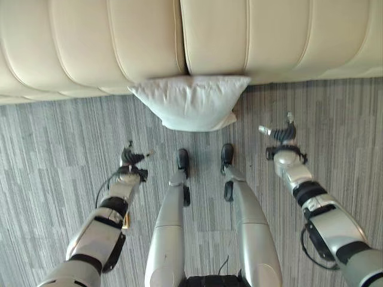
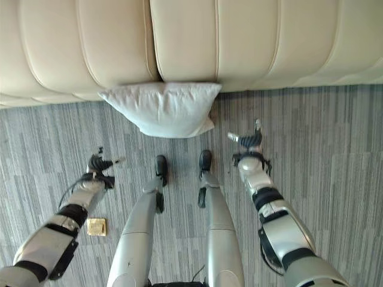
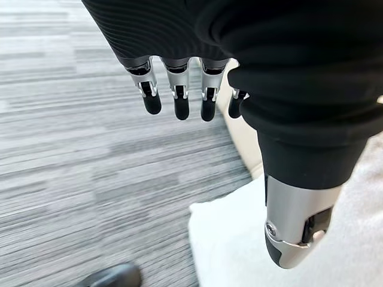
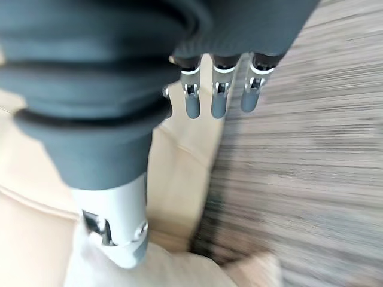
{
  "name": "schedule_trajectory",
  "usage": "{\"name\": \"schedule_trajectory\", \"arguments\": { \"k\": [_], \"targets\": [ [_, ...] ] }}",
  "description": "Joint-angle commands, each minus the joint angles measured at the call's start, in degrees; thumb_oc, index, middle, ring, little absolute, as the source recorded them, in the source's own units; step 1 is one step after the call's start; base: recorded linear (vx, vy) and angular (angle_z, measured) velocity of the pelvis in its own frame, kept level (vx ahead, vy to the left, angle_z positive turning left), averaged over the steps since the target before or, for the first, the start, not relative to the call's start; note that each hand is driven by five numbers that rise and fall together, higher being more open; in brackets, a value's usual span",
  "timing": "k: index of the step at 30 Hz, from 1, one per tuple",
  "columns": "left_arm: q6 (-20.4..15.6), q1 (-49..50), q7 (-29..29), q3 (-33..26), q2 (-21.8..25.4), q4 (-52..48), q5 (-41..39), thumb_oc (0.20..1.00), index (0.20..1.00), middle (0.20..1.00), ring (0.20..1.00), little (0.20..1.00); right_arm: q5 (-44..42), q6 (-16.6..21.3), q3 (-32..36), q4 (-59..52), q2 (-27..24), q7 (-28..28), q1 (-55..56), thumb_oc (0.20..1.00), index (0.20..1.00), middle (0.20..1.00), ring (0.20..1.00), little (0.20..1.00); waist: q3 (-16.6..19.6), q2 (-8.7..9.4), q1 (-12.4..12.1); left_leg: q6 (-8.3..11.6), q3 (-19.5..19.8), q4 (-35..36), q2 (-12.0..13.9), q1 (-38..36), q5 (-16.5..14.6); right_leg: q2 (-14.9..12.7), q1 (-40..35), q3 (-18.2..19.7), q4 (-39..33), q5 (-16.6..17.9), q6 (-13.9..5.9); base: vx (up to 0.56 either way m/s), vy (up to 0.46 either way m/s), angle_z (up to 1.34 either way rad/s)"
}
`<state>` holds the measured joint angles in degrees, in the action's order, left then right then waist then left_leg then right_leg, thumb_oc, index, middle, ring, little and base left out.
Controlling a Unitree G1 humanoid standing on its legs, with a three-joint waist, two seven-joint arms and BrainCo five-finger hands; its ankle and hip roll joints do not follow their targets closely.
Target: Pick up all the scattered cushions and arrange them neatly on the sofa.
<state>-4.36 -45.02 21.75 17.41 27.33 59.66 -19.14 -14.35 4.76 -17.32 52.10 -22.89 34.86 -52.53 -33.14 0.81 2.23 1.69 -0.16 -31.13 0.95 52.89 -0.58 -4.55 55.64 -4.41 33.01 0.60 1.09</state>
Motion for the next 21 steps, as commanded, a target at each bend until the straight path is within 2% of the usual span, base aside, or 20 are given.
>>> {"name": "schedule_trajectory", "arguments": {
  "k": [1, 2, 3, 5, 6, 7, 11, 18, 21],
  "targets": [
    [-2.5, -2.0, 5.0, -0.4, 4.3, -1.8, -0.3, 1.000, 1.000, 1.000, 1.000, 1.000, -2.2, 3.4, 0.1, -3.7, -2.2, 6.0, 2.7, 1.000, 1.000, 1.000, 1.000, 1.000, 3.4, -0.62, 1.0, 0.23, 0.9, -7.4, -0.9, 5.9, -9.0, -1.9, 4.1, 3.2, 2.6, -7.2, -5.67, -0.01, 0.050, 0.00],
    [-2.9, -5.5, 5.6, 0.8, 5.7, -3.6, 0.4, 1.000, 1.000, 1.000, 1.000, 1.000, -2.5, 4.2, -0.5, -4.7, -3.7, 6.5, -0.4, 1.000, 1.000, 1.000, 1.000, 1.000, 3.4, -0.89, 0.9, 0.15, 1.0, -8.9, -1.0, 10.7, -9.1, -2.1, 8.5, 3.0, 3.9, -7.3, -6.14, -0.01, 0.036, 0.03],
    [-2.8, -5.7, 5.6, 0.8, 5.7, -3.6, 0.4, 1.000, 1.000, 1.000, 1.000, 1.000, -2.5, 4.2, -0.5, -4.7, -3.7, 6.5, -0.6, 1.000, 1.000, 1.000, 1.000, 1.000, 3.4, -0.93, 0.9, 0.14, 1.0, -9.1, -1.0, 11.2, -9.2, -2.2, 8.9, 3.1, 4.2, -7.3, -6.16, 0.00, 0.000, 0.00],
    [-3.7, -12.5, 5.6, 3.5, 7.6, -5.2, -0.1, 1.000, 1.000, 1.000, 1.000, 1.000, -3.8, 5.2, -2.2, -6.6, -5.6, 7.0, -6.3, 1.000, 1.000, 1.000, 1.000, 1.000, 3.3, -1.22, 1.0, 0.21, 1.3, -12.2, -1.8, 19.6, -9.5, -2.8, 16.8, 2.6, 8.2, -8.6, -6.48, 0.06, 0.018, -0.05],
    [-3.9, -14.3, 5.2, 4.3, 7.6, -5.4, -0.6, 1.000, 1.000, 1.000, 1.000, 1.000, -3.8, 5.5, -2.8, -7.1, -5.9, 7.1, -7.5, 1.000, 1.000, 1.000, 1.000, 1.000, 3.3, -1.24, 1.1, 0.33, 1.2, -13.1, -1.7, 21.5, -9.5, -3.0, 18.6, 2.5, 9.0, -8.9, -6.37, 0.06, 0.009, 0.00],
    [-3.9, -14.3, 5.2, 4.3, 7.6, -5.4, -0.6, 1.000, 1.000, 1.000, 1.000, 1.000, -3.8, 5.5, -2.8, -7.1, -5.9, 7.1, -7.5, 1.000, 1.000, 1.000, 1.000, 1.000, 3.3, -1.24, 1.1, 0.33, 1.2, -13.1, -1.7, 21.5, -9.5, -3.0, 18.6, 2.5, 9.0, -8.9, -6.37, 0.05, 0.003, 0.09],
    [-4.5, -22.6, 5.1, 8.1, 7.3, -6.6, -0.9, 1.000, 1.000, 1.000, 1.000, 1.000, -3.9, 6.2, -5.4, -8.1, -4.0, 7.8, -13.4, 1.000, 1.000, 1.000, 1.000, 1.000, 4.0, -0.63, 1.3, 0.09, 1.2, -18.4, -2.0, 30.3, -10.6, -3.3, 27.2, 2.3, 14.0, -9.7, -6.14, 0.08, 0.018, 0.05],
    [-5.5, -32.2, 6.1, 13.4, 6.5, -7.2, 1.2, 1.000, 1.000, 1.000, 1.000, 1.000, -3.5, 8.4, -9.2, -8.1, -0.4, 6.5, -20.7, 1.000, 1.000, 1.000, 1.000, 1.000, 7.3, -0.23, 1.1, 0.18, 1.2, -21.7, -1.7, 37.0, -11.1, -3.4, 33.8, 2.4, 17.1, -9.8, -6.34, 0.06, -0.003, -0.01],
    [-6.5, -34.7, 7.4, 14.2, 4.8, -8.6, 0.7, 1.000, 1.000, 1.000, 1.000, 1.000, -3.5, 9.2, -11.1, -8.3, 1.2, 6.4, -24.4, 1.000, 1.000, 1.000, 1.000, 1.000, 7.7, 0.00, 0.7, 0.31, 1.2, -22.8, -1.9, 37.0, -11.5, -3.3, 34.1, 2.8, 18.5, -10.3, -6.27, 0.04, -0.008, 0.03]
  ]
}}
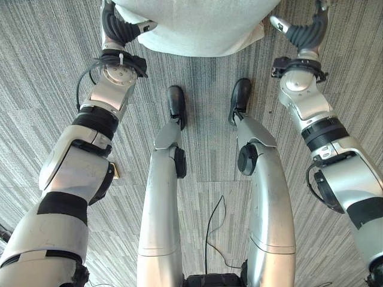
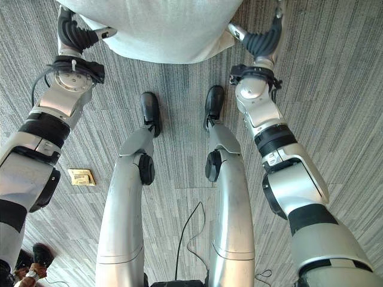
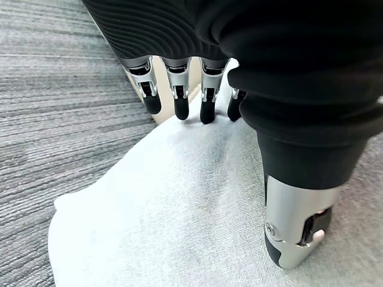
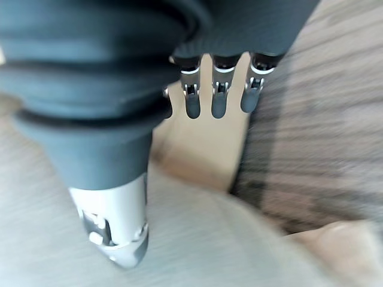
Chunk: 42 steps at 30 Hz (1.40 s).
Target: Pick up all the scattered cushions and arrange them neatly on the sofa.
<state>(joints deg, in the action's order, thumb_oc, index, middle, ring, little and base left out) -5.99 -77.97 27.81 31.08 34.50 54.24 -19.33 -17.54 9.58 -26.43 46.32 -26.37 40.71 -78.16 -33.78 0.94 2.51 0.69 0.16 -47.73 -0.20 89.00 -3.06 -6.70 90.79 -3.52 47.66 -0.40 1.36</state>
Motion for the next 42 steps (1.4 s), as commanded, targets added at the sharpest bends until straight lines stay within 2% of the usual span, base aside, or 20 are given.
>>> {"name": "schedule_trajectory", "arguments": {
  "k": [1, 3, 4, 6, 7, 8, 9, 15, 18, 19, 22, 24, 26, 29, 30, 31, 36, 38, 39, 42],
  "targets": [
    [-5.4, -2.7, 2.0, 0.6, -3.2, -3.7, 0.4, 1.000, 1.000, 1.000, 1.000, 1.000, -0.3, 4.6, -2.7, -2.6, 5.5, 0.5, 0.2, 1.000, 1.000, 1.000, 1.000, 1.000, 8.5, -0.15, 0.3, 1.35, 1.0, -6.6, -0.8, 0.9, -9.2, -1.2, -0.9, 1.9, 4.4, -9.5, -6.49, 0.04, -0.013, 0.07],
    [-6.0, -3.9, 2.8, 1.0, -4.0, -4.3, 0.1, 1.000, 1.000, 1.000, 1.000, 1.000, -0.2, 4.9, -3.5, -2.7, 6.1, 0.6, -1.2, 1.000, 1.000, 1.000, 1.000, 1.000, 8.5, -0.21, 0.1, 1.41, 1.2, -7.4, -0.9, 0.9, -9.6, -1.2, -0.9, 1.9, 5.3, -10.0, -6.37, 0.04, -0.015, 0.03],
    [-6.3, -4.7, 3.5, 1.3, -4.6, -5.1, -0.3, 0.862, 0.862, 0.862, 0.862, 0.862, -0.2, 5.0, -4.2, -3.0, 6.6, 0.8, -2.1, 1.000, 1.000, 1.000, 1.000, 1.000, 8.6, -0.20, 0.0, 1.51, 1.3, -7.7, -0.9, 0.9, -9.6, -1.3, -0.9, 1.9, 5.7, -10.3, -6.29, 0.05, -0.037, 0.02],
    [-6.9, -6.4, 4.2, 2.2, -6.1, -6.0, -1.2, 0.354, 0.354, 0.354, 0.354, 0.354, -1.0, 5.3, -5.3, -2.7, 7.3, 0.7, -4.7, 1.000, 1.000, 1.000, 1.000, 1.000, 8.4, -0.17, -0.2, 1.59, 1.7, -9.7, -0.9, 1.0, -10.4, -1.6, -0.8, 2.2, 7.6, -11.0, -6.01, 0.05, -0.038, 0.03],
    [-6.9, -6.5, 4.2, 2.2, -6.1, -6.0, -1.3, 0.200, 0.200, 0.200, 0.200, 0.200, -1.1, 5.4, -5.3, -2.6, 7.3, 0.6, -4.8, 1.000, 1.000, 1.000, 1.000, 1.000, 8.3, -0.17, -0.3, 1.60, 1.7, -9.8, -0.9, 1.0, -10.5, -1.6, -0.8, 2.2, 7.7, -11.1, -6.01, 0.03, -0.017, 0.05],
    [-7.1, -7.0, 4.0, 2.6, -6.5, -6.5, -1.6, 0.200, 0.200, 0.200, 0.200, 0.200, -1.3, 5.6, -5.5, -2.7, 7.5, 0.5, -5.4, 0.457, 0.457, 0.457, 0.457, 0.457, 8.1, -0.17, -0.3, 1.66, 1.9, -10.5, -0.9, 1.0, -10.8, -1.8, -0.8, 2.2, 8.3, -11.4, -5.90, 0.03, -0.014, 0.08],
    [-7.5, -7.3, 3.7, 2.8, -6.8, -7.0, -2.1, 0.200, 0.200, 0.200, 0.200, 0.200, -1.6, 5.9, -5.9, -2.5, 7.6, 0.1, -5.8, 0.200, 0.200, 0.200, 0.200, 0.200, 7.8, -0.22, -0.4, 1.67, 1.9, -11.3, -1.0, 1.0, -11.1, -1.6, -0.8, 2.3, 9.1, -11.6, -5.84, 0.02, -0.014, 0.06],
    [-9.4, -5.1, 1.6, 2.0, -8.3, -12.1, -5.6, 0.200, 0.200, 0.200, 0.200, 0.200, -2.7, 6.5, -4.5, -4.0, 6.8, -1.2, -4.7, 0.200, 0.200, 0.200, 0.200, 0.200, 7.5, 0.01, -0.2, 1.83, 1.3, -12.4, -0.8, 1.0, -11.8, -1.9, -0.8, 2.5, 10.9, -12.4, -5.41, 0.01, -0.005, 0.01],
    [-11.0, -1.5, 1.6, -1.0, -12.7, -16.6, -9.2, 0.200, 0.200, 0.200, 0.200, 0.200, -3.1, 8.2, -0.7, -7.5, 8.2, -1.0, -1.3, 0.200, 0.200, 0.200, 0.200, 0.200, 9.5, 0.20, 0.2, 1.97, 1.3, -10.9, -1.0, 1.0, -11.3, -1.6, -0.8, 2.3, 9.6, -11.7, -5.49, 0.00, -0.001, -0.01],
    [-11.0, -1.5, 1.6, -1.0, -12.7, -16.6, -9.2, 0.200, 0.200, 0.200, 0.200, 0.200, -3.1, 8.2, -0.7, -7.5, 8.2, -1.0, -1.3, 0.200, 0.200, 0.200, 0.200, 0.200, 9.5, 0.20, 0.2, 1.97, 1.3, -10.9, -1.0, 1.0, -11.3, -1.6, -0.8, 2.3, 9.6, -11.7, -5.49, 0.00, 0.000, 0.00],
    [-12.5, 2.0, 2.2, -4.0, -15.6, -22.7, -8.9, 0.200, 0.200, 0.200, 0.200, 0.200, -0.9, 9.8, 3.2, -13.0, 8.6, 0.0, 3.1, 0.200, 0.200, 0.200, 0.200, 0.200, 14.0, -0.15, 0.7, 2.28, 0.8, -5.7, -1.2, 0.9, -9.3, -0.8, -1.5, 0.9, 4.8, -10.5, -6.01, -0.04, 0.026, 0.04],
    [-12.3, 3.4, 2.6, -4.6, -15.8, -25.0, -7.6, 0.200, 0.200, 0.200, 0.200, 0.200, 0.4, 9.6, 3.7, -14.9, 8.2, 0.1, 4.6, 0.200, 0.200, 0.200, 0.200, 0.200, 14.9, -0.29, 0.9, 2.40, 0.9, -3.5, -1.1, -0.7, -8.6, -0.6, -3.0, 0.7, 2.8, -9.9, -6.13, -0.08, 0.035, 0.02],
    [-12.0, 6.9, 3.2, -6.6, -15.2, -32.2, -2.6, 0.200, 0.200, 0.200, 0.200, 0.200, 4.3, 9.2, 5.1, -20.6, 6.7, -0.7, 8.7, 0.200, 0.200, 0.200, 0.200, 0.200, 15.6, -0.35, 1.3, 2.96, 0.8, 3.0, -1.1, -6.9, -7.1, -0.3, -8.9, -0.1, -2.4, -8.9, -6.51, -0.13, 0.045, -0.03],
    [-10.9, 10.7, 3.6, -8.1, -14.5, -36.3, 2.4, 0.200, 0.200, 0.200, 0.200, 0.200, 7.2, 8.8, 6.5, -25.2, 5.9, -1.7, 12.9, 0.200, 0.200, 0.200, 0.200, 0.200, 15.6, -0.33, 1.5, 3.35, 1.1, 8.1, -0.8, -13.1, -6.0, -0.1, -14.7, -0.3, -7.1, -7.6, -6.81, -0.09, 0.025, -0.06],
    [-10.6, 12.7, 3.6, -8.9, -14.5, -38.6, 3.4, 0.200, 0.200, 0.200, 0.200, 0.200, 8.2, 8.6, 6.8, -27.6, 5.6, -2.4, 14.7, 0.200, 0.200, 0.200, 0.200, 0.200, 15.7, -0.30, 1.5, 3.46, 1.3, 10.6, -0.9, -15.6, -5.1, -0.2, -17.2, -0.6, -9.5, -6.8, -6.98, -0.14, 0.021, -0.02],
    [-10.4, 16.3, 3.2, -10.3, -14.3, -41.5, 6.0, 0.200, 0.200, 0.200, 0.200, 0.200, 9.5, 8.3, 8.1, -30.4, 5.0, -3.5, 17.9, 0.200, 0.200, 0.200, 0.200, 0.200, 15.5, -0.11, 1.8, 3.52, 1.6, 14.3, -1.0, -20.1, -3.2, -0.7, -21.5, -0.9, -14.1, -4.0, -7.09, -0.14, 0.025, -0.01],
    [-9.8, 24.5, 1.9, -12.8, -13.7, -47.7, 8.7, 0.200, 0.200, 0.200, 0.200, 0.200, 11.5, 7.7, 10.8, -37.4, 4.1, -6.3, 26.7, 0.200, 0.200, 0.200, 0.200, 0.200, 16.0, 0.14, 1.9, 4.15, 2.3, 23.0, -0.8, -32.4, -1.4, -1.3, -33.2, -1.2, -23.9, -1.5, -7.71, -0.05, -0.015, -0.03],
    [-10.2, 31.9, 0.4, -13.9, -14.1, -52.5, 9.4, 0.200, 0.200, 0.200, 0.200, 0.200, 12.9, 7.3, 11.9, -42.7, 3.5, -9.3, 34.3, 0.200, 0.200, 0.200, 0.200, 0.200, 17.2, 0.45, 1.6, 4.48, 2.5, 29.9, -0.9, -44.9, -0.3, -1.5, -45.6, -2.4, -31.6, 0.0, -8.17, 0.00, -0.050, -0.05],
    [-10.1, 32.1, 0.4, -13.9, -14.1, -52.6, 9.4, 0.200, 0.200, 0.200, 0.200, 0.200, 12.9, 7.2, 11.9, -43.0, 3.5, -9.4, 34.6, 0.200, 0.200, 0.200, 0.200, 0.200, 17.0, 0.47, 1.5, 4.49, 2.5, 30.2, -0.8, -45.6, -0.2, -1.4, -46.2, -2.5, -31.9, 0.1, -8.17, 0.08, -0.053, -0.04],
    [-10.4, 37.7, -0.9, -14.6, -13.6, -56.0, 10.0, 0.200, 0.200, 0.200, 0.200, 0.200, 13.2, 7.3, 12.7, -46.5, 3.6, -11.7, 40.6, 0.200, 0.200, 0.200, 0.200, 0.200, 18.6, 0.64, 1.2, 4.58, 2.6, 35.3, -0.6, -54.9, 0.7, -1.2, -55.5, -3.2, -36.7, 0.8, -8.58, 0.09, -0.033, -0.03]
  ]
}}
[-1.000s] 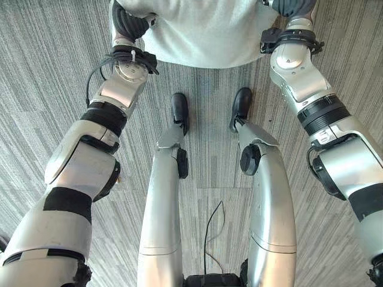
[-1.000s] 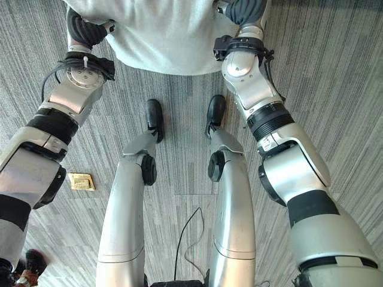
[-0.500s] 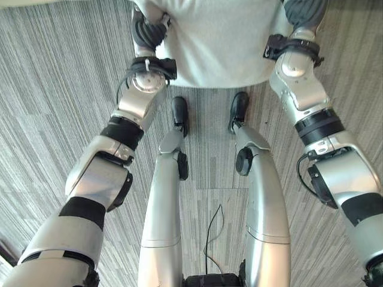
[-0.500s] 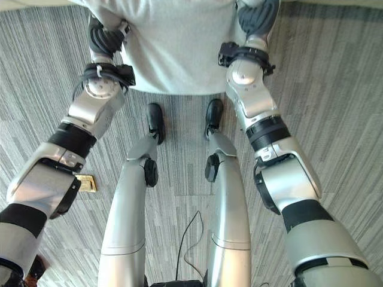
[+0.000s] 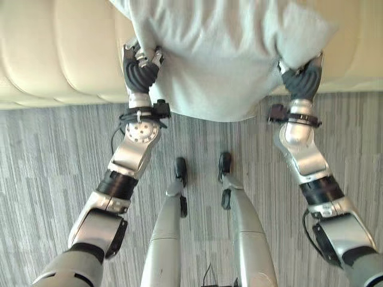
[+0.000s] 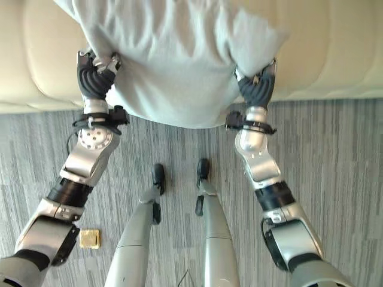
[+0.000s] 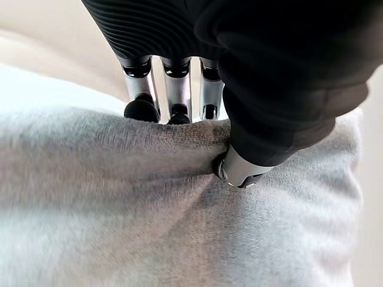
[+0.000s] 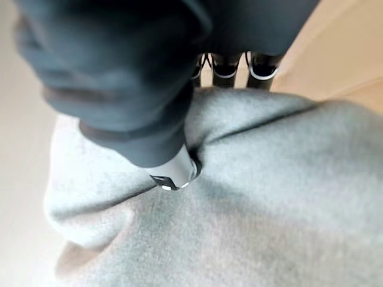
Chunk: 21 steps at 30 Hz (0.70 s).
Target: Pick up all the scattered cushions and arrange them neatly on the sofa.
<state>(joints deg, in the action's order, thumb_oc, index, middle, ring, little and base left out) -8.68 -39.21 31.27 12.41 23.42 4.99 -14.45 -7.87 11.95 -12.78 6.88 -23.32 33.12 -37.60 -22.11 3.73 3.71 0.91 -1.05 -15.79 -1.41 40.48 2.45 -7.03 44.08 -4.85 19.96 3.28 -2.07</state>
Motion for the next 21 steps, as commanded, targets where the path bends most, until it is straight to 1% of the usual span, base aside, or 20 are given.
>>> {"name": "schedule_trajectory", "arguments": {
  "k": [1, 2, 3, 4, 5, 6, 7, 9, 10, 12, 13, 14, 15, 17, 18, 19, 21],
  "targets": [
    [-7.6, 2.9, -5.2, 3.5, -1.8, -9.3, 7.0, 0.200, 0.200, 0.200, 0.200, 0.200, 3.4, 5.2, -0.3, -9.6, 0.7, -5.8, 4.3, 0.200, 0.200, 0.200, 0.200, 0.200, 7.8, -2.14, -0.2, 4.57, 3.3, 6.2, 0.9, -12.1, -4.3, -0.7, -14.9, -2.2, -12.1, -2.5, -5.31, 0.17, -0.036, 0.00],
    [-7.8, 5.1, -5.8, 3.1, -1.6, -10.8, 7.4, 0.200, 0.200, 0.200, 0.200, 0.200, 3.1, 5.5, 0.2, -11.0, 1.0, -6.8, 6.3, 0.200, 0.200, 0.200, 0.200, 0.200, 8.4, -2.14, 0.0, 4.52, 3.2, 7.7, 0.9, -14.1, -3.5, -0.6, -16.8, -2.2, -13.4, -1.9, -5.45, 0.11, -0.024, -0.02],
    [-7.7, 5.6, -5.9, 3.1, -1.6, -11.1, 7.4, 0.200, 0.200, 0.200, 0.200, 0.200, 3.0, 5.4, 0.2, -11.3, 1.0, -6.9, 6.8, 0.200, 0.200, 0.200, 0.200, 0.200, 8.4, -2.10, -0.1, 4.53, 3.1, 8.1, 0.9, -14.7, -3.4, -0.6, -17.3, -2.2, -13.7, -1.8, -5.46, 0.11, -0.031, -0.04],
    [-7.8, 9.6, -6.8, 1.9, -1.0, -13.7, 8.0, 0.200, 0.200, 0.200, 0.200, 0.200, 2.8, 5.7, 1.1, -14.1, 1.0, -8.7, 10.3, 0.200, 0.200, 0.200, 0.200, 0.200, 9.6, -2.27, -0.2, 4.65, 2.9, 10.1, 1.4, -18.9, -3.1, -0.3, -21.5, -2.3, -15.7, -1.6, -5.53, 0.08, -0.032, -0.05],
    [-7.8, 9.7, -6.8, 1.9, -1.0, -13.7, 8.0, 0.200, 0.200, 0.200, 0.200, 0.200, 2.8, 5.7, 1.1, -14.2, 1.0, -8.7, 10.4, 0.200, 0.200, 0.200, 0.200, 0.200, 9.6, -2.24, -0.2, 4.64, 2.9, 10.3, 1.4, -19.1, -3.0, -0.3, -21.7, -2.4, -15.9, -1.5, -5.54, 0.17, -0.067, -0.12],
    [-8.3, 14.0, -8.5, 1.2, -1.1, -16.4, 6.7, 0.200, 0.200, 0.200, 0.200, 0.200, 2.7, 5.9, 2.0, -16.8, 0.8, -10.6, 14.4, 0.200, 0.200, 0.200, 0.200, 0.200, 11.2, -2.36, 0.0, 4.70, 2.4, 12.5, 2.2, -22.5, -2.7, -0.1, -24.5, -2.4, -17.3, -1.4, -5.70, 0.10, -0.037, -0.11],
    [-8.3, 14.1, -8.5, 1.2, -1.1, -16.5, 6.7, 0.200, 0.200, 0.200, 0.200, 0.200, 2.7, 5.9, 2.0, -16.9, 0.8, -10.6, 14.5, 0.200, 0.200, 0.200, 0.200, 0.200, 11.1, -2.35, 0.0, 4.70, 2.4, 12.7, 2.2, -22.7, -2.7, -0.1, -24.7, -2.3, -17.4, -1.4, -5.70, 0.16, -0.075, -0.13],
    [-8.6, 19.3, -10.7, 0.4, -0.5, -18.2, 5.2, 0.200, 0.200, 0.200, 0.200, 0.200, 3.6, 5.5, 3.7, -19.2, -0.8, -12.5, 18.9, 0.200, 0.200, 0.200, 0.200, 0.200, 13.2, -2.70, 0.0, 4.82, 1.8, 15.4, 3.2, -26.9, -2.3, 0.6, -28.3, -2.4, -18.4, -2.1, -5.55, 0.12, -0.059, -0.04],
    [-8.5, 19.7, -10.9, 0.4, -0.5, -18.5, 5.1, 0.200, 0.200, 0.200, 0.200, 0.200, 3.6, 5.3, 3.7, -19.5, -0.8, -12.6, 19.4, 0.200, 0.200, 0.200, 0.200, 0.200, 13.1, -2.74, -0.1, 4.86, 1.8, 15.9, 3.2, -27.7, -2.1, 0.7, -28.8, -2.4, -18.6, -2.0, -5.53, 0.10, -0.054, -0.06],
    [-8.4, 23.1, -12.2, 0.1, -1.0, -19.2, 2.6, 0.200, 0.200, 0.200, 0.200, 0.200, 3.7, 5.1, 4.7, -20.9, -1.7, -13.9, 22.9, 0.200, 0.200, 0.200, 0.200, 0.200, 14.1, -2.91, 0.0, 5.03, 1.6, 17.6, 3.8, -30.3, -1.8, 1.4, -30.9, -2.5, -18.7, -2.8, -5.23, 0.12, -0.087, -0.06],
    [-8.0, 25.7, -13.0, -0.1, -1.6, -19.2, 1.4, 0.200, 0.200, 0.200, 0.200, 0.200, 4.1, 5.0, 5.9, -21.7, -1.9, -14.3, 25.5, 0.200, 0.200, 0.200, 0.200, 0.200, 14.8, -3.05, 0.1, 5.30, 1.3, 18.5, 4.3, -32.1, -1.7, 2.0, -32.4, -2.5, -18.7, -3.8, -4.85, 0.11, -0.088, 0.00],
    [-8.0, 25.9, -13.0, 0.0, -1.6, -19.3, 1.4, 0.200, 0.200, 0.200, 0.200, 0.200, 4.1, 4.9, 6.0, -21.9, -1.9, -14.4, 25.8, 0.200, 0.200, 0.200, 0.200, 0.200, 14.7, -3.08, 0.1, 5.34, 1.3, 18.8, 4.4, -32.5, -1.7, 2.1, -32.7, -2.6, -18.7, -3.8, -4.82, 0.15, -0.137, 0.01],
    [-7.7, 28.3, -13.7, -0.1, -1.9, -19.3, 1.6, 0.200, 0.200, 0.200, 0.200, 0.200, 4.2, 5.1, 6.7, -22.3, -2.0, -14.9, 28.2, 0.200, 0.200, 0.200, 0.200, 0.200, 15.2, -3.24, 0.1, 5.58, 1.2, 19.0, 5.1, -34.1, -1.9, 2.7, -34.0, -2.7, -18.6, -4.7, -4.33, 0.11, -0.121, 0.01],
    [-7.5, 29.4, -13.9, 0.0, -2.1, -19.3, 1.6, 0.200, 0.200, 0.200, 0.200, 0.200, 4.1, 5.2, 6.8, -22.8, -2.0, -15.2, 29.1, 0.200, 0.200, 0.200, 0.200, 0.200, 15.2, -3.20, 0.1, 5.72, 1.3, 18.8, 5.4, -34.7, -2.2, 3.1, -34.7, -2.6, -18.6, -5.1, -4.04, 0.10, -0.143, 0.00],
    [-7.3, 31.1, -14.2, -0.3, -2.1, -19.5, 1.8, 0.200, 0.200, 0.200, 0.200, 0.200, 4.6, 5.4, 7.3, -23.4, -2.2, -15.3, 30.6, 0.200, 0.200, 0.200, 0.200, 0.200, 14.9, -2.86, 0.0, 5.98, 1.3, 16.9, 6.2, -35.0, -3.3, 3.7, -35.4, -2.6, -18.1, -6.1, -3.41, 0.07, -0.173, 0.02],
    [-7.2, 31.6, -14.3, -0.6, -2.1, -19.5, 2.1, 0.200, 0.200, 0.200, 0.200, 0.200, 4.6, 5.5, 7.4, -23.6, -2.2, -15.4, 31.0, 0.200, 0.200, 0.200, 0.200, 0.200, 14.5, -2.60, 0.0, 6.01, 1.4, 15.2, 6.5, -34.7, -4.1, 3.9, -35.7, -2.3, -17.8, -6.5, -2.98, 0.09, -0.225, 0.01],
    [-7.4, 32.8, -14.6, -1.5, -1.8, -20.0, 2.7, 0.200, 0.200, 0.200, 0.200, 0.200, 4.1, 6.1, 7.3, -24.1, -2.0, -15.8, 31.9, 0.200, 0.200, 0.200, 0.200, 0.200, 13.0, -1.65, -0.2, 6.21, 1.1, 7.5, 6.7, -33.3, -6.8, 4.5, -37.5, -1.9, -17.2, -7.5, -1.88, 0.07, -0.181, 0.02]
  ]
}}
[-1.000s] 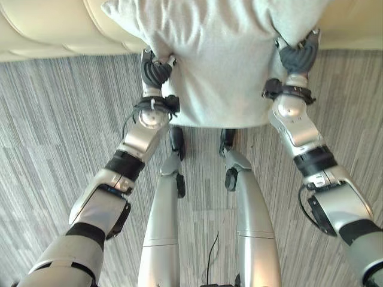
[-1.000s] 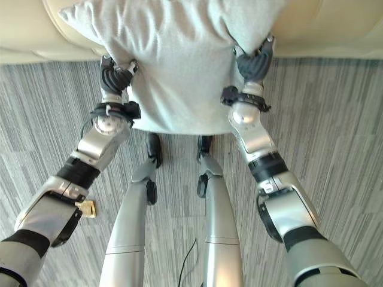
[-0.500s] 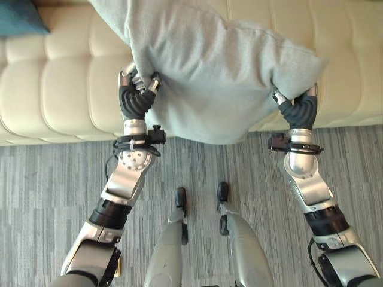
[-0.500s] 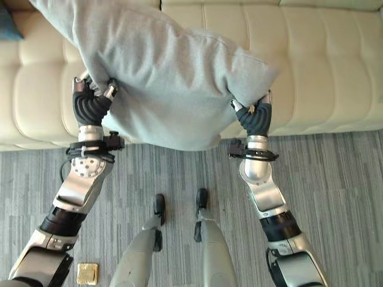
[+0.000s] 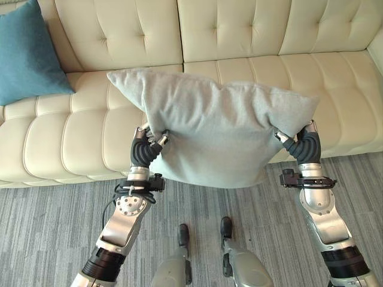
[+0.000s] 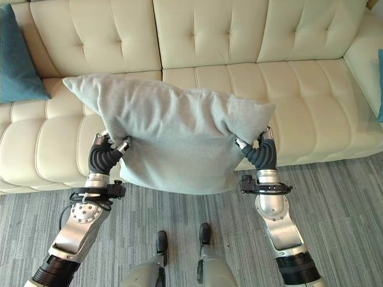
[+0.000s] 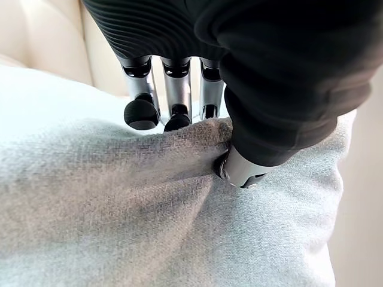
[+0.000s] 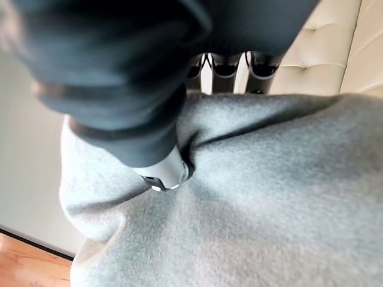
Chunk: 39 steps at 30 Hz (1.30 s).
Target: Pick up all the scattered cushions and arrange them neatly on the sofa.
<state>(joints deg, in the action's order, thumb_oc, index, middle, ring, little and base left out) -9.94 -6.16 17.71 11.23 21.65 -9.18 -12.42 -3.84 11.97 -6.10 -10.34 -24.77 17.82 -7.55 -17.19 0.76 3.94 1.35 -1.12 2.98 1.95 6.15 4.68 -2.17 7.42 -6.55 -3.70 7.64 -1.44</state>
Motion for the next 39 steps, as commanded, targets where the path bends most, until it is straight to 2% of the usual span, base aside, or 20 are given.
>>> {"name": "schedule_trajectory", "arguments": {
  "k": [1, 2, 3, 4, 7, 9, 10, 11, 13, 16, 20, 22, 29, 30, 32, 33, 35, 36, 38, 39],
  "targets": [
    [-6.3, 0.1, -1.1, -0.5, -0.1, -5.8, 0.6, 0.200, 0.200, 0.200, 0.200, 0.200, -0.2, 6.4, 0.4, -7.0, -0.6, -0.6, 2.3, 0.200, 0.200, 0.200, 0.200, 0.200, 7.6, 1.75, -0.7, 5.52, 1.2, -15.1, 3.0, 1.6, -9.1, -0.4, -1.6, 0.0, 6.6, -12.2, -2.06, 0.07, -0.182, 0.02],
    [-6.3, 0.4, -0.9, -0.7, -0.1, -5.9, 0.6, 0.200, 0.200, 0.200, 0.200, 0.200, -0.8, 6.7, 0.4, -7.3, -0.5, -0.8, 2.7, 0.200, 0.200, 0.200, 0.200, 0.200, 6.4, 2.18, -1.2, 5.14, 1.7, -22.4, 2.6, 3.9, -8.4, -0.3, -2.6, 0.2, 6.9, -12.3, -1.51, 0.04, -0.109, -0.01],
    [-6.3, 0.4, -0.9, -0.7, -0.1, -5.9, 0.6, 0.200, 0.200, 0.200, 0.200, 0.200, -0.8, 6.7, 0.4, -7.3, -0.5, -0.8, 2.7, 0.200, 0.200, 0.200, 0.200, 0.200, 6.4, 2.10, -1.2, 5.14, 1.8, -22.7, 2.6, 4.1, -8.5, -0.2, -2.6, 0.1, 6.9, -12.3, -1.51, 0.04, -0.148, -0.07],
    [-6.4, 0.4, -0.5, -1.6, -0.1, -5.7, 0.7, 0.200, 0.200, 0.200, 0.200, 0.200, -1.4, 6.9, 0.6, -7.2, -0.7, -0.6, 3.2, 0.200, 0.200, 0.200, 0.200, 0.200, 4.9, 2.70, -1.8, 4.39, 2.7, -32.5, 1.4, 8.4, -5.4, -0.2, -4.1, 0.2, 7.1, -13.1, -0.60, 0.05, -0.135, -0.05],
    [-6.3, -0.1, 0.3, -2.2, -0.2, -5.3, 0.6, 0.200, 0.200, 0.200, 0.200, 0.200, -2.1, 6.2, 0.2, -6.0, -0.6, -0.3, 2.3, 0.200, 0.200, 0.200, 0.200, 0.200, 4.2, 2.68, -2.3, 3.27, 2.1, -37.2, -0.7, 13.8, -5.2, -0.2, -4.6, 0.4, 7.3, -14.0, -0.12, 0.10, -0.093, 0.04],
    [-6.2, 0.5, 0.5, -2.7, -0.1, -5.7, 1.0, 0.200, 0.200, 0.200, 0.200, 0.200, -3.1, 6.1, 0.0, -6.3, -0.2, -0.5, 1.8, 0.200, 0.200, 0.200, 0.200, 0.200, 4.6, 2.51, -3.6, 2.17, -0.1, -34.9, -2.2, 17.9, -7.2, 0.0, -6.4, 1.3, 6.7, -15.2, 0.00, 0.24, -0.006, -0.06],
    [-6.2, 1.6, 0.4, -3.3, -0.4, -6.0, 1.6, 0.200, 0.200, 0.200, 0.200, 0.200, -3.4, 6.2, 0.0, -6.5, 0.1, -0.6, 1.5, 0.200, 0.200, 0.200, 0.200, 0.200, 5.2, 1.96, -5.0, 1.81, -1.7, -29.2, -1.6, 20.5, -5.9, 1.0, -8.5, 1.7, 5.8, -16.5, -0.06, 0.30, 0.035, -0.16],
    [-5.9, 2.1, 0.7, -3.7, -0.4, -6.2, 2.1, 0.200, 0.200, 0.200, 0.200, 0.200, -3.3, 6.2, 0.1, -6.2, 0.1, -0.4, 1.6, 0.200, 0.200, 0.200, 0.200, 0.200, 5.5, 1.58, -5.9, 2.34, -2.5, -23.8, -0.9, 20.9, -2.3, 1.5, -9.5, 2.3, 5.3, -16.9, -0.15, 0.41, 0.061, -0.20],
    [-5.8, 1.8, 1.3, -4.1, -0.4, -6.2, 2.6, 0.200, 0.200, 0.200, 0.200, 0.200, -3.2, 6.1, -0.1, -5.2, 0.0, 0.6, 0.3, 0.200, 0.200, 0.200, 0.200, 0.200, 5.7, 0.63, -7.5, 4.39, -3.4, -12.7, 0.5, 21.8, 3.1, 2.6, -12.0, 3.0, 4.5, -18.5, -0.37, 0.36, 0.067, -0.43],
    [-5.9, 1.5, 1.7, -4.6, -0.3, -5.9, 2.9, 0.200, 0.200, 0.200, 0.200, 0.200, -2.5, 5.3, -0.2, -4.3, 0.4, 1.6, -0.9, 0.200, 0.200, 0.200, 0.200, 0.200, 6.1, 0.37, -9.2, 5.43, -3.8, -2.9, 1.1, 22.4, 5.8, 3.0, -16.2, 4.7, 3.5, -20.3, -0.68, 0.37, 0.090, -0.29],
    [-6.0, 2.7, 1.4, -4.8, -0.2, -6.5, 3.0, 0.200, 0.200, 0.200, 0.200, 0.200, -0.3, 4.6, 0.0, -5.2, 0.7, 1.0, 0.4, 0.200, 0.200, 0.200, 0.200, 0.200, 7.9, -0.26, -9.6, 5.48, -5.0, -0.6, 1.8, 19.5, 10.4, 2.4, -20.2, 7.1, 2.5, -22.1, -1.28, 0.37, 0.141, -0.67],
    [-5.9, 2.9, 1.4, -4.7, 0.2, -6.5, 3.1, 0.200, 0.200, 0.200, 0.200, 0.200, -0.2, 4.3, 0.2, -5.5, 1.1, 0.7, 0.9, 0.200, 0.200, 0.200, 0.200, 0.200, 8.6, 0.01, -9.5, 5.22, -5.1, -1.2, 1.5, 19.1, 11.3, 1.8, -20.6, 7.3, 2.5, -22.6, -1.49, 0.31, 0.143, 0.40],
    [-5.0, 4.1, 0.7, -5.0, 2.3, -5.8, 3.1, 0.200, 0.200, 0.200, 0.200, 0.200, 0.8, 3.5, -0.2, -5.4, 2.5, -0.5, 0.4, 0.200, 0.200, 0.200, 0.200, 0.200, 12.1, 3.52, -9.0, 2.26, -6.6, -4.4, -0.6, 17.4, 7.1, -1.7, -18.0, 6.4, 9.4, -22.8, -4.06, 0.29, 0.130, 0.02],
    [-5.0, 4.1, 0.7, -4.9, 2.3, -5.8, 3.1, 0.200, 0.200, 0.200, 0.200, 0.200, 0.9, 3.5, -0.3, -5.5, 2.7, -0.7, 0.3, 0.200, 0.200, 0.200, 0.200, 0.200, 12.3, 4.00, -8.8, 1.57, -6.7, -4.5, -1.0, 16.8, 6.0, -1.8, -17.3, 6.3, 11.3, -21.7, -4.74, 0.21, 0.114, -0.01],
    [-4.5, 3.9, 0.8, -4.9, 2.6, -5.6, 3.4, 0.200, 0.200, 0.200, 0.200, 0.200, 1.1, 3.5, -0.7, -5.3, 3.6, -1.3, 0.3, 0.200, 0.200, 0.200, 0.200, 0.200, 12.1, 5.24, -8.0, -1.17, -7.1, -4.7, -2.5, 13.9, 2.2, -2.8, -12.6, 6.2, 22.8, -16.2, -7.39, 0.19, 0.126, -0.03],
    [-4.5, 3.9, 0.8, -4.9, 2.6, -5.6, 3.4, 0.200, 0.200, 0.200, 0.200, 0.200, 1.1, 3.4, -0.7, -5.3, 3.6, -1.3, 0.2, 0.200, 0.200, 0.200, 0.200, 0.200, 12.1, 5.02, -8.1, -1.18, -7.2, -4.7, -2.2, 14.1, 2.4, -2.5, -12.3, 6.3, 22.8, -15.9, -7.36, 0.08, 0.068, -0.19],
    [-4.3, 4.1, 1.2, -5.0, 2.6, -5.8, 4.2, 0.200, 0.200, 0.200, 0.200, 0.200, 1.2, 3.4, -1.1, -5.3, 3.9, -2.0, 0.1, 0.200, 0.200, 0.200, 0.200, 0.200, 11.5, 4.75, -7.4, -2.64, -7.5, -4.6, -2.3, 11.9, 0.8, -3.4, -8.6, 5.9, 31.6, -8.7, -9.42, 0.13, 0.109, -0.15],
    [-4.0, 3.7, 1.6, -4.9, 2.5, -5.6, 4.7, 0.200, 0.200, 0.200, 0.200, 0.200, 1.1, 3.6, -1.7, -4.6, 4.4, -2.0, 0.4, 0.200, 0.200, 0.200, 0.200, 0.200, 10.9, 3.82, -6.8, -3.49, -7.1, -4.5, -2.0, 9.6, -0.8, -3.6, -5.7, 5.1, 37.0, -5.7, -9.27, 0.19, 0.143, -0.15],
    [-4.1, 3.6, 2.0, -5.1, 2.0, -5.4, 5.3, 0.200, 0.200, 0.200, 0.200, 0.200, 1.2, 3.8, -2.0, -4.5, 4.7, -2.5, 1.0, 0.200, 0.200, 0.200, 0.200, 0.200, 9.7, 2.90, -6.0, -3.79, -6.3, -3.4, -2.2, 6.1, -2.0, -4.3, -0.7, 3.9, 40.4, -8.9, -7.72, 0.18, 0.102, -0.24],
    [-4.1, 3.6, 2.0, -5.1, 2.0, -5.4, 5.4, 0.200, 0.200, 0.200, 0.200, 0.200, 1.2, 3.8, -2.0, -4.5, 4.6, -2.5, 0.9, 0.200, 0.200, 0.200, 0.200, 0.200, 9.7, 2.70, -6.1, -3.74, -6.3, -3.4, -2.0, 6.2, -1.9, -4.1, -0.5, 3.8, 40.3, -8.7, -7.60, 0.15, 0.045, -0.26]
  ]
}}
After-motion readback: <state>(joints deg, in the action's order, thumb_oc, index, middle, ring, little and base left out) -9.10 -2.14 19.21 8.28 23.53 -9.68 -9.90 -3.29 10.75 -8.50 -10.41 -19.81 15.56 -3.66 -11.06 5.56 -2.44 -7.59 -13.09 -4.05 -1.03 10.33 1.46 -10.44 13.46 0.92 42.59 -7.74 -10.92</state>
